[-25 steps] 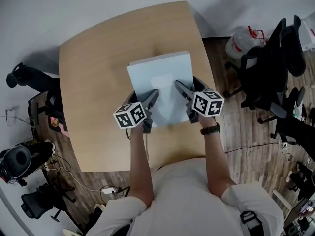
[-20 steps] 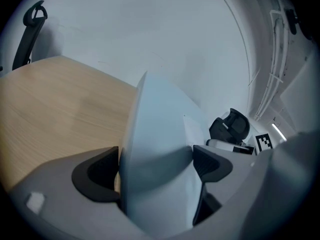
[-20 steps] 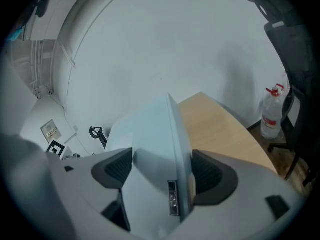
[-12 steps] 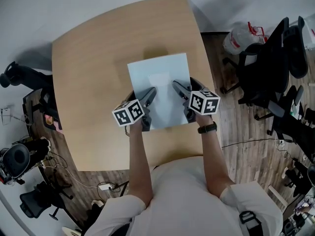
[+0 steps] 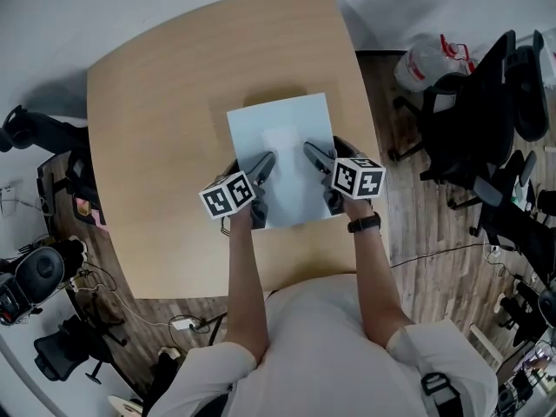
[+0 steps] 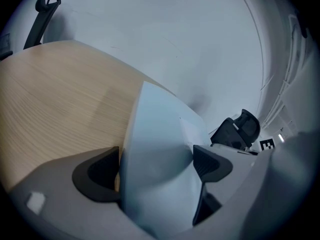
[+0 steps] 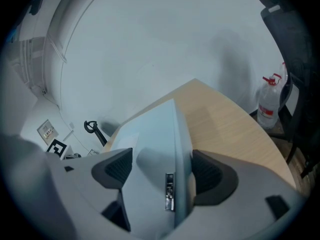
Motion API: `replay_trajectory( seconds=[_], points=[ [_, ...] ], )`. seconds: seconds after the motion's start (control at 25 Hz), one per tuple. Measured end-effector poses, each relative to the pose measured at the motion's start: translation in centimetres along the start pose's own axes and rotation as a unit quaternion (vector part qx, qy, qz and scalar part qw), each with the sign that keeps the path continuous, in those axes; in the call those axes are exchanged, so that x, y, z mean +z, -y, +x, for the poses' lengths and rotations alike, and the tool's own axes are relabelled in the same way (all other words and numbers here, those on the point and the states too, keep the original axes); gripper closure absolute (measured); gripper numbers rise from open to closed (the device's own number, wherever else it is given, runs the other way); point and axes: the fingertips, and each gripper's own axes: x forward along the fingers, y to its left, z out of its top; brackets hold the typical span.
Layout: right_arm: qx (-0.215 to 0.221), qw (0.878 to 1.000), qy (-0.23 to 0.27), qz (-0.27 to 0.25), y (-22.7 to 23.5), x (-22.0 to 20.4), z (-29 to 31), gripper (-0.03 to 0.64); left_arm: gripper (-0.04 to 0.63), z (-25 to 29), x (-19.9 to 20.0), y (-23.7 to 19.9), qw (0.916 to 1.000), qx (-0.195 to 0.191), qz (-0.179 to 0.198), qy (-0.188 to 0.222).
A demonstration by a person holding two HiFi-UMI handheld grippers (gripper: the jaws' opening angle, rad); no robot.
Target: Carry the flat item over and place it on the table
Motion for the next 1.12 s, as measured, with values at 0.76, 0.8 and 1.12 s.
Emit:
replay_trajectory(
  seconds=[0.76,0.8,1.12],
  points=[
    [-0.010,0.999,-0.012,0.040,1.2,-1.9,0.1,0.282,0.135,0.2,-1.9,-0.2,0.9964,0.036,0.053,-0.056],
    [-0.005,0.999,0.000,0.046,1.2,-1.8,-0.4,0.282,0.135,-0.2,-1.9,0.0,0.9958,0.038,0.064,-0.053],
    [-0.028,0.998,0.063,-0.005,0.0,0.3,-4.3,0.282,0.135,-4.6,-0.1,2.3,0.9961,0.028,0.084,0.006]
  ],
)
